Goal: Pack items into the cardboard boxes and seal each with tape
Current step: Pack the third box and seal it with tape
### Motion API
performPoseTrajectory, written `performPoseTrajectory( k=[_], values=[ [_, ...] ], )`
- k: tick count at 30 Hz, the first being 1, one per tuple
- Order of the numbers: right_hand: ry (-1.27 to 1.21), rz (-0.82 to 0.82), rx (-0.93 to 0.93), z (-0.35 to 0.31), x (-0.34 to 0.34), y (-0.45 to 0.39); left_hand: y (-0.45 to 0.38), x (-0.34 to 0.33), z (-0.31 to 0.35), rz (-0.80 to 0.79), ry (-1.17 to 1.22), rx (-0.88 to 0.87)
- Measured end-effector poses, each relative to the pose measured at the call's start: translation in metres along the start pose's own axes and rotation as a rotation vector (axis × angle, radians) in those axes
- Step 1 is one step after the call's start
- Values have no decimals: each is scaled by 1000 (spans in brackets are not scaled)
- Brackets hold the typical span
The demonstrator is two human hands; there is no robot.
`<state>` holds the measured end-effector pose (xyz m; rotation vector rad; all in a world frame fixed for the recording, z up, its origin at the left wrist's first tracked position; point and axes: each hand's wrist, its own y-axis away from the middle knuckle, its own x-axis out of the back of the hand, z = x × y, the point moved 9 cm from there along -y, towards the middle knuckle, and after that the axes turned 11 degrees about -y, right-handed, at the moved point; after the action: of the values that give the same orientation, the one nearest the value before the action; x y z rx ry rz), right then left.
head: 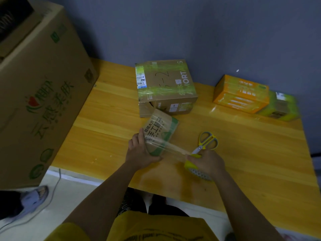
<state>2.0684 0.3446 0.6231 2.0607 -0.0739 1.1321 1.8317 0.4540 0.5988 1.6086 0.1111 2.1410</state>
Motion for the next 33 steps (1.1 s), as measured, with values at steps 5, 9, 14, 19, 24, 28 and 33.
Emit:
performPoseTrajectory(
  k=[5, 9, 14, 19, 24, 28, 33],
  values=[
    [14, -19, -54, -1, -12, -9, -2, -1, -2, -8, -38, 16],
    [59, -16, -92, -8, -17, -14, -3, -4, -2, -35, -51, -1],
    [-8, 30, -28, -34, -6, -9, -8, -18, -17, -271, 320, 35],
    [-99, -11, 107, -79, 6, -1, -6, -7, -30, -259, 542, 45],
    [-198, -109, 173, -108, 4, 3, -9, 20, -11, -126, 322, -196],
    [-513, -353, 248, -109, 0, 12, -15, 13, -14, -149, 404, -137],
    [-734, -388, 229, -82, -5, 13, -18, -4, -17, -277, 531, -98]
  ],
)
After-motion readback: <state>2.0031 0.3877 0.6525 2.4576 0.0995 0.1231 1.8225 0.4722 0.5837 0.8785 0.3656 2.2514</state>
